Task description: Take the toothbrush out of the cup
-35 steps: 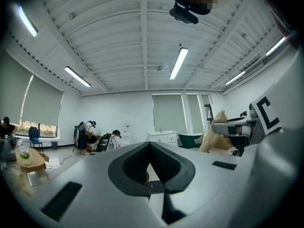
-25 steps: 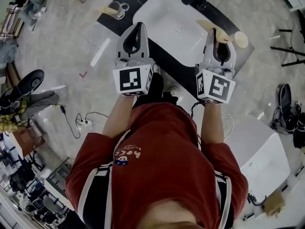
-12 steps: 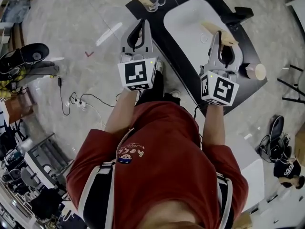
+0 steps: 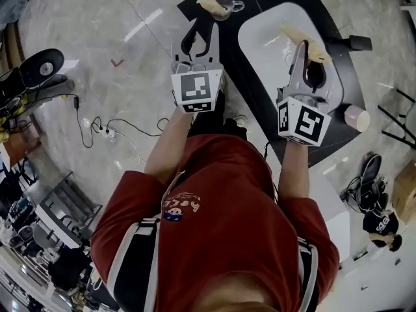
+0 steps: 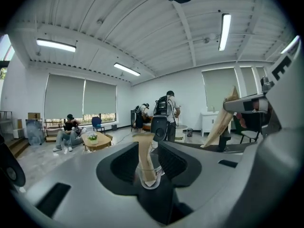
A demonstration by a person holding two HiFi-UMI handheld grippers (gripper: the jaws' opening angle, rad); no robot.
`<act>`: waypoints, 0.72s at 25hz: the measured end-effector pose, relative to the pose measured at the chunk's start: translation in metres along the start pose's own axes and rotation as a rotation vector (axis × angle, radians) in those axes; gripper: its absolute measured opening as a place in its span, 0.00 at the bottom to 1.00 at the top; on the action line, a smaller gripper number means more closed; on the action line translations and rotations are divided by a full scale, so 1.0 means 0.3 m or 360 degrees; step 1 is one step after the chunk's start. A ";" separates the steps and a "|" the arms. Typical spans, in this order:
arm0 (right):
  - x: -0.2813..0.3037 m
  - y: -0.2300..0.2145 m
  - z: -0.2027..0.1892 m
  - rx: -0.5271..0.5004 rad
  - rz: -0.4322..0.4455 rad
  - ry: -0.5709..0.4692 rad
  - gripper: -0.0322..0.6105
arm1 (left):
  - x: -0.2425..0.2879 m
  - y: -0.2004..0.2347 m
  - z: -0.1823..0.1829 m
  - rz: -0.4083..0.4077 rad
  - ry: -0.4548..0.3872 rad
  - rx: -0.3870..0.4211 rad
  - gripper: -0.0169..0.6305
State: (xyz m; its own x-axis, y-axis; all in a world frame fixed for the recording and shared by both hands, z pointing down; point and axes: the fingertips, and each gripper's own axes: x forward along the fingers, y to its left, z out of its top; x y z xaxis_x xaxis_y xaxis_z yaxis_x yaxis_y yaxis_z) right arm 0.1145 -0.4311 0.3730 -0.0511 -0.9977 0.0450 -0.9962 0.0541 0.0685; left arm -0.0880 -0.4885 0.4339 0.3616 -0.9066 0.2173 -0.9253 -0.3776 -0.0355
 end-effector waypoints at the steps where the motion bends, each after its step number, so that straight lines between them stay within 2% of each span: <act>1: 0.011 -0.001 -0.003 -0.0010 -0.0005 0.0016 0.16 | 0.021 -0.002 -0.025 -0.0021 0.0035 -0.0012 0.23; 5: 0.080 0.005 -0.031 -0.0027 -0.0032 0.0072 0.16 | 0.110 0.021 -0.099 -0.0068 0.0119 -0.0041 0.31; 9: 0.126 0.003 -0.069 -0.0025 -0.0064 0.0129 0.16 | 0.184 0.031 -0.135 -0.0078 0.0167 -0.0040 0.31; 12: 0.142 -0.015 -0.085 -0.0027 -0.0080 0.0145 0.16 | 0.218 0.030 -0.127 -0.0066 0.0149 -0.0037 0.31; 16: 0.138 -0.029 -0.094 -0.0017 -0.0110 0.0143 0.16 | 0.222 0.041 -0.107 -0.0022 0.0104 -0.0001 0.16; 18: 0.129 -0.034 -0.094 -0.0007 -0.0127 0.0133 0.16 | 0.220 0.042 -0.095 -0.0023 0.0083 0.0018 0.15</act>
State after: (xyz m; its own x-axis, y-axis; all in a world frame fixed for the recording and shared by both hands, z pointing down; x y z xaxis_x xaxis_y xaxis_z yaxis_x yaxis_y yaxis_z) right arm 0.1247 -0.4690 0.4021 0.0346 -0.9919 0.1222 -0.9965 -0.0250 0.0795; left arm -0.0791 -0.5478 0.4757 0.3681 -0.8901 0.2687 -0.9186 -0.3929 -0.0430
